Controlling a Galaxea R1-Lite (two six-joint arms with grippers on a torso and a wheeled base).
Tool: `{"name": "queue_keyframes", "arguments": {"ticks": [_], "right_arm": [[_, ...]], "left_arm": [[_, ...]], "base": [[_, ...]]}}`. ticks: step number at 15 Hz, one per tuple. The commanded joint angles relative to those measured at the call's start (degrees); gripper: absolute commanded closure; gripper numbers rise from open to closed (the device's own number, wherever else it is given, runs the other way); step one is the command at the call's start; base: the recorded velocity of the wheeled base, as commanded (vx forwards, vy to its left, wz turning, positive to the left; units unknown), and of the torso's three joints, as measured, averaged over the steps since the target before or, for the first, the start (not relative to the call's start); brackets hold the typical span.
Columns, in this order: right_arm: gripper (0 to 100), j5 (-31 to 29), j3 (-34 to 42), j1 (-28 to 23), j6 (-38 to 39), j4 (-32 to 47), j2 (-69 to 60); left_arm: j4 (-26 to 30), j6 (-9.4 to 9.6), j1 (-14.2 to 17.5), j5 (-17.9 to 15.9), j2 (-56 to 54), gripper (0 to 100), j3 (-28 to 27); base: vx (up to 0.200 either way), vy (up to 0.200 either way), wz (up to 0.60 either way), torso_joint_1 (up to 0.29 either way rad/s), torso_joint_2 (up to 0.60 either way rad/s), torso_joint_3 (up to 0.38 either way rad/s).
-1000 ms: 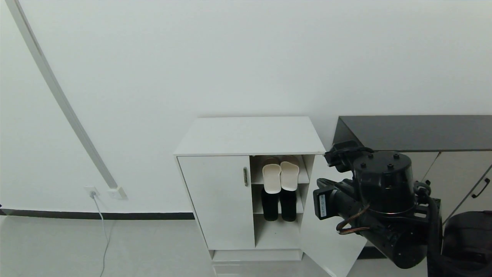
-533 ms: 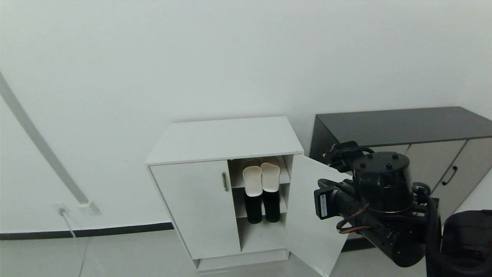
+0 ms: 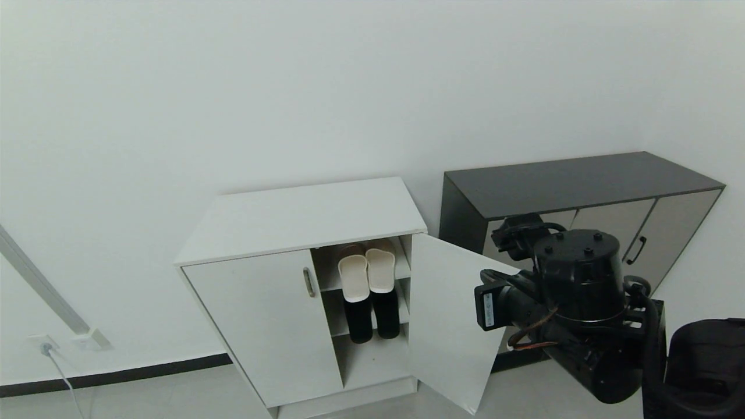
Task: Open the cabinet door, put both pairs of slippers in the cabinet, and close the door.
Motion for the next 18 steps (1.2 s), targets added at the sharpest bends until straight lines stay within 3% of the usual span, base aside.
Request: {"name": "queue_keyframes", "arguments": {"ticks": [1,9,12,16,18], "right_arm": [[100,0.0,0.0,0.0,0.0,-0.1,0.2],[100,0.1,0.9,-1.3,0.1,-1.1,0.3],[100,0.1,0.1,-5.1,-0.4,-1.6,2.3],[100,7.2,-11.2,-14.7,-1.7,-0.7,7.9],[100,8.8,-19.4,-19.0,-2.1,4.1,11.5]], "left_arm": [[0.0,0.06,0.0,0.0,0.1,100,0.0],[0.0,0.24,0.0,0.1,0.1,100,0.0],[0.0,0.06,0.0,0.1,0.1,100,0.0],[0.0,0.06,0.0,0.1,0.1,100,0.0],[0.0,0.06,0.0,0.2,0.1,100,0.0]], "base": [[0.0,0.0,0.0,0.0,0.0,0.0],[-0.2,0.0,0.0,-0.001,0.0,0.002],[0.0,0.0,0.0,0.0,0.0,0.0],[0.0,0.0,0.0,0.0,0.0,0.0],[0.0,0.0,0.0,0.0,0.0,0.0]]}}
